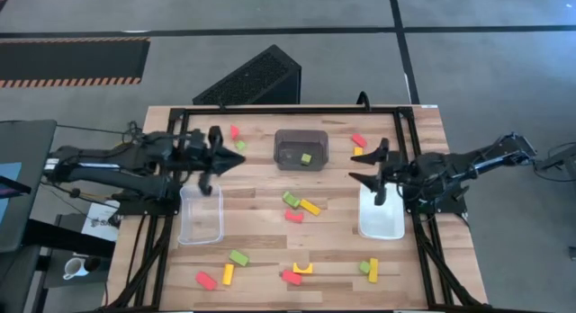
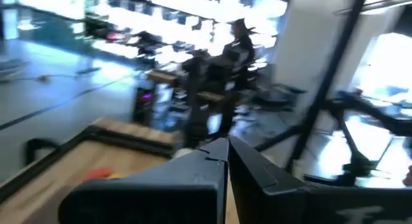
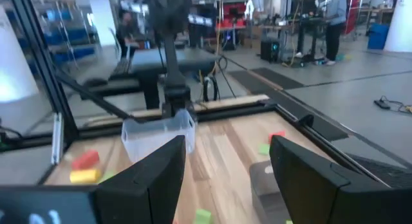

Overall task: Sort & place blocks by color
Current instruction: Put the orange block into the transparent bin

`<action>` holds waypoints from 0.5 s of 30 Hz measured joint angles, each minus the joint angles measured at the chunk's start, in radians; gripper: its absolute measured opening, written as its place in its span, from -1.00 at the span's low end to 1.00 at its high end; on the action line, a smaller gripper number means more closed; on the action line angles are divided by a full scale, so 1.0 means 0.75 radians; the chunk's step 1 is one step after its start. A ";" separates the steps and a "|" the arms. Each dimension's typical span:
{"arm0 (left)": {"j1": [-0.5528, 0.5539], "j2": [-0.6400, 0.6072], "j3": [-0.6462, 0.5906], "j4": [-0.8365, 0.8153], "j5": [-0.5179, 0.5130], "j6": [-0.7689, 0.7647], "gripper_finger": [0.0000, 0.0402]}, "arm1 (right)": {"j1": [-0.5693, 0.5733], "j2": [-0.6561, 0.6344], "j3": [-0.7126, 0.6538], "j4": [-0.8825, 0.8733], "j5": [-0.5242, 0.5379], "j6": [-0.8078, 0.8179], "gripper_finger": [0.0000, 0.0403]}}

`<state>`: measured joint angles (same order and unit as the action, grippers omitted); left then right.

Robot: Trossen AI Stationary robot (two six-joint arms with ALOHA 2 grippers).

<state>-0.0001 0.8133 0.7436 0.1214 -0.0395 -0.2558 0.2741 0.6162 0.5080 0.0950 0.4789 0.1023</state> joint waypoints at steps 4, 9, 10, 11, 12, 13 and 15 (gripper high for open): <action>0.024 0.090 0.024 -0.130 -0.227 0.022 -1.00 | 0.002 -0.014 -0.023 -0.009 -0.008 0.003 0.23; 0.112 0.176 0.085 -0.382 -0.339 0.058 -0.80 | -0.002 -0.005 -0.031 -0.025 -0.009 -0.002 0.23; 0.133 0.194 0.098 -0.413 -0.344 0.047 -0.72 | -0.002 0.000 -0.031 -0.022 -0.009 -0.004 0.23; 0.154 0.208 0.107 -0.438 -0.349 0.037 -0.62 | -0.002 0.001 -0.031 -0.027 -0.009 -0.007 0.23; 0.175 0.222 0.117 -0.455 -0.356 0.024 -0.53 | -0.002 0.001 -0.031 -0.032 -0.009 -0.007 0.23; 0.192 0.238 0.129 -0.463 -0.375 0.008 -0.43 | -0.002 0.001 -0.031 -0.030 -0.009 -0.007 0.23; 0.226 0.265 0.152 -0.513 -0.473 -0.036 -0.22 | -0.001 0.000 -0.031 -0.030 -0.009 -0.007 0.23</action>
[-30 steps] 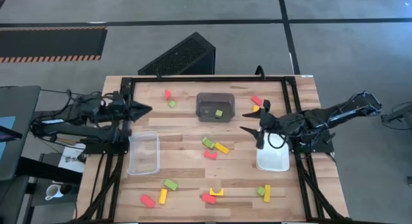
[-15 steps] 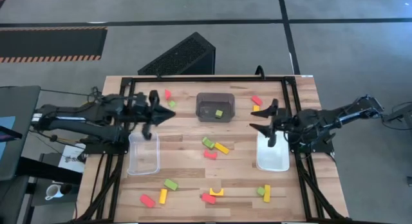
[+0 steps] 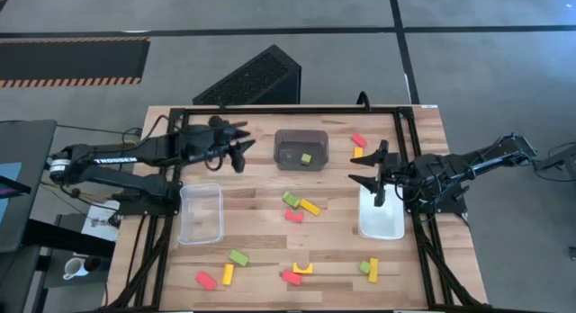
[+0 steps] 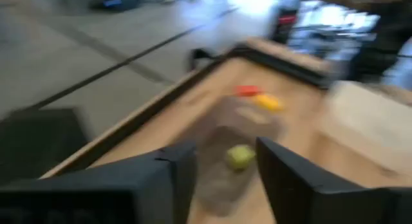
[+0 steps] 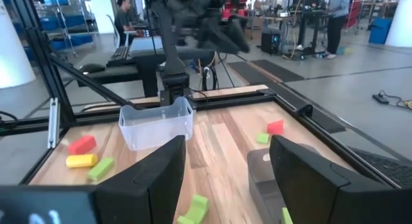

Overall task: Sort & place blocks by color
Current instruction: Put the orange block into the transparent bin

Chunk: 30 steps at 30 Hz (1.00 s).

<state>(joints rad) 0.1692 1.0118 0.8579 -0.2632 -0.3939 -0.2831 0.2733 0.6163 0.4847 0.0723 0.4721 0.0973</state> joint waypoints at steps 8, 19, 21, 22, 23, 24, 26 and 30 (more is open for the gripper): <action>0.053 0.096 0.021 -0.180 -0.553 -0.103 0.29 | 0.000 0.001 0.000 -0.002 0.000 0.010 0.23; 0.457 0.315 0.021 -0.202 0.046 -0.198 0.36 | -0.001 0.011 0.000 -0.003 0.001 0.010 0.23; 0.531 0.352 0.021 -0.200 0.089 -0.194 0.36 | -0.001 0.016 0.000 -0.005 0.000 0.010 0.23; 0.562 0.370 0.021 -0.201 0.114 -0.194 0.36 | -0.001 0.017 0.000 -0.011 0.000 0.010 0.23; 0.592 0.386 0.021 -0.204 0.140 -0.193 0.36 | -0.001 0.016 0.000 -0.009 0.001 0.009 0.23; 0.619 0.401 0.021 -0.203 0.163 -0.193 0.36 | -0.001 0.016 0.000 -0.004 0.001 0.008 0.23; 0.669 0.433 0.021 -0.199 0.195 -0.197 0.36 | -0.002 0.016 0.000 -0.007 0.001 0.001 0.23; 0.741 0.520 0.021 -0.200 0.233 -0.198 0.36 | -0.002 0.016 0.000 -0.007 0.001 -0.001 0.23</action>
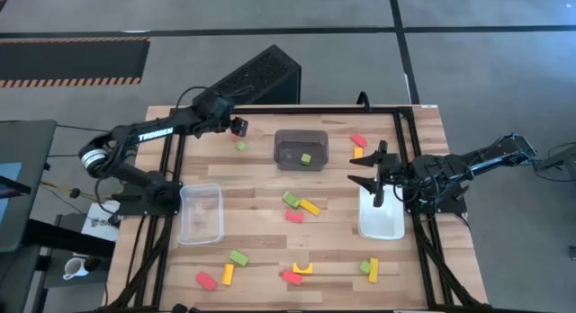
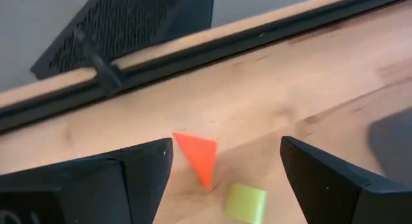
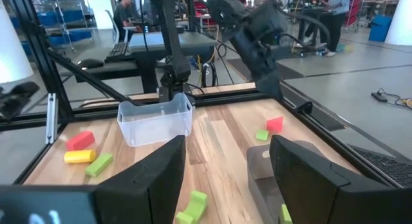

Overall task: Sort & place blocks by color
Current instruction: Put the orange block into the transparent bin

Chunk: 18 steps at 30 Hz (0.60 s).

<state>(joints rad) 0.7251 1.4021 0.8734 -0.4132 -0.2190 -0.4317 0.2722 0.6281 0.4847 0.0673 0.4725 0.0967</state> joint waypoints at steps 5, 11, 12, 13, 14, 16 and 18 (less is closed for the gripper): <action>0.049 0.125 -0.001 0.009 0.058 -0.010 0.36 | 0.000 0.000 0.000 0.000 0.000 0.001 0.23; 0.056 0.245 0.010 0.032 0.046 -0.032 0.36 | 0.000 0.000 0.000 0.000 0.000 0.001 0.23; 0.057 0.266 0.020 0.028 0.053 -0.035 0.36 | 0.000 0.000 0.000 0.000 0.000 0.000 0.23; 0.057 0.285 0.031 0.028 0.056 -0.043 0.36 | 0.000 0.001 0.000 0.000 0.000 0.000 0.23; 0.057 0.302 0.040 0.029 0.062 -0.045 0.36 | 0.000 0.001 0.000 0.000 0.000 0.001 0.23; 0.056 0.336 0.059 0.029 0.067 -0.051 0.36 | 0.000 0.000 0.000 0.000 0.005 0.001 0.23; 0.052 0.365 0.076 0.029 0.063 -0.060 0.36 | 0.000 0.000 0.000 0.000 0.020 0.001 0.23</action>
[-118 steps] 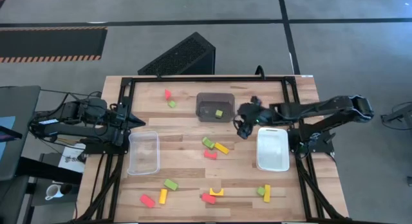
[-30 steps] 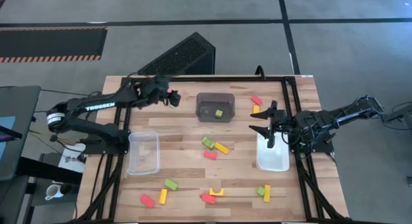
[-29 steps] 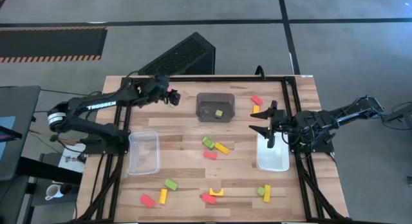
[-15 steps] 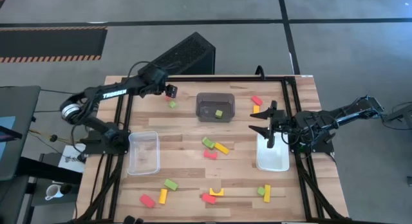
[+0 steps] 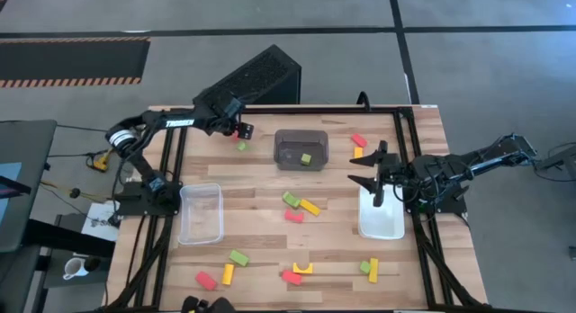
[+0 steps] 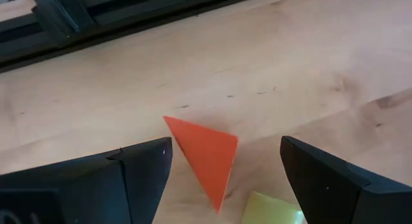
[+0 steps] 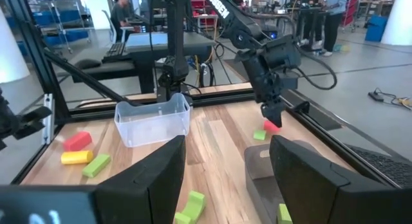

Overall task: Sort & place blocks by color
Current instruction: Put the orange block into the transparent bin

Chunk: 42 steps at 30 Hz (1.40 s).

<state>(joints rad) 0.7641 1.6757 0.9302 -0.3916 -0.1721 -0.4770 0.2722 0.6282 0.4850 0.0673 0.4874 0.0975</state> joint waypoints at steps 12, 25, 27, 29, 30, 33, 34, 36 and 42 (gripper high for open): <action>0.007 0.097 0.007 -0.010 -0.112 -0.027 0.34 | 0.000 0.000 0.000 -0.006 0.009 0.010 0.23; -0.012 0.097 0.007 0.026 -0.115 0.009 -0.50 | 0.000 0.000 0.000 -0.013 0.010 0.003 0.23; -0.028 0.097 0.007 0.025 -0.132 0.033 -0.53 | 0.000 0.000 0.000 -0.020 0.011 0.002 0.23; -0.045 0.094 0.007 0.017 -0.130 0.054 -0.53 | 0.000 0.000 0.000 -0.029 0.016 -0.001 0.23; -0.056 0.089 0.007 0.013 -0.125 0.068 -0.53 | 0.000 0.000 0.000 -0.033 0.016 -0.003 0.23; -0.112 0.044 0.006 -0.006 -0.164 0.098 -0.53 | 0.000 -0.001 0.000 -0.039 0.043 -0.021 0.23; -0.133 0.018 0.006 -0.012 -0.188 0.106 -0.53 | 0.000 -0.002 0.000 -0.041 0.055 -0.024 0.23; -0.180 -0.050 0.006 -0.045 -0.238 0.121 -0.53 | 0.000 -0.002 0.000 -0.043 0.067 -0.027 0.23; -0.366 -0.373 0.007 -0.236 -0.347 0.191 -0.53 | 0.000 -0.002 0.000 -0.065 0.084 -0.029 0.23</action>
<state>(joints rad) 0.4894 1.3960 0.9352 -0.5685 -0.4324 -0.3335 0.2722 0.6266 0.4850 0.0188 0.5503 0.0757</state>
